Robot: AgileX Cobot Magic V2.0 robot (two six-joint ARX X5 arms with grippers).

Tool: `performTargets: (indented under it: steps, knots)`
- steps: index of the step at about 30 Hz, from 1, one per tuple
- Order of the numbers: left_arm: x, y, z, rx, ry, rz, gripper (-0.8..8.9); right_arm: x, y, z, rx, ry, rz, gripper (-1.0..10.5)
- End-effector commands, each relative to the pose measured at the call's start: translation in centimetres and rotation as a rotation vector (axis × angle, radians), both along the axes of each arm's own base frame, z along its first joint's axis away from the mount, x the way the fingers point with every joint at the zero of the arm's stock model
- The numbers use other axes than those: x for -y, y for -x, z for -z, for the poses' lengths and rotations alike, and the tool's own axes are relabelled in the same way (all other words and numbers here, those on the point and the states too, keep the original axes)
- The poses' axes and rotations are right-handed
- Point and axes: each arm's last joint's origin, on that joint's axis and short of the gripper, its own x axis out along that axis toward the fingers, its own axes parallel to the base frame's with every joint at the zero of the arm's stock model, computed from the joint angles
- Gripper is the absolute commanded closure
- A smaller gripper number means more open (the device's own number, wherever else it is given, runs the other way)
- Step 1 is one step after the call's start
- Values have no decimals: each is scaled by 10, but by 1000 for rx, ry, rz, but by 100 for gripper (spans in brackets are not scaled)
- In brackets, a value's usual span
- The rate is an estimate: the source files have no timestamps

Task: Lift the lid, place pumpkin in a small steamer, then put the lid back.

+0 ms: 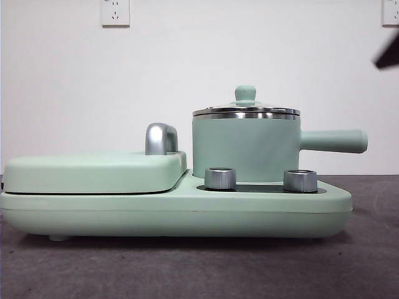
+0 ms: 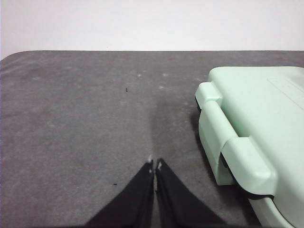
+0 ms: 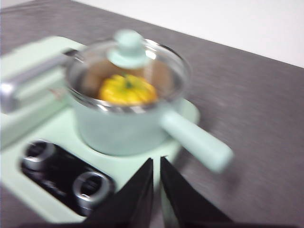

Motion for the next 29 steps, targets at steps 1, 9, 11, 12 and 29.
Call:
performTargets:
  steps: [1,9,11,12,29]
  knots:
    - [0,-1,5,-5,-4,-1,807,9,10,15,91,-11,47,926]
    - [0,-1,5,-5,-4,-1,807,29,23,58,157,-12,229,927]
    - [0,-1,5,-5,-4,-1,807,31,24,65,174,-13,256,927]
    - [0,-1,5,-5,-4,-1,807,32,23,68,185,-14,266,927]
    - [0,-1,5,-5,-4,-1,807,39,23,83,226,-35,400,927]
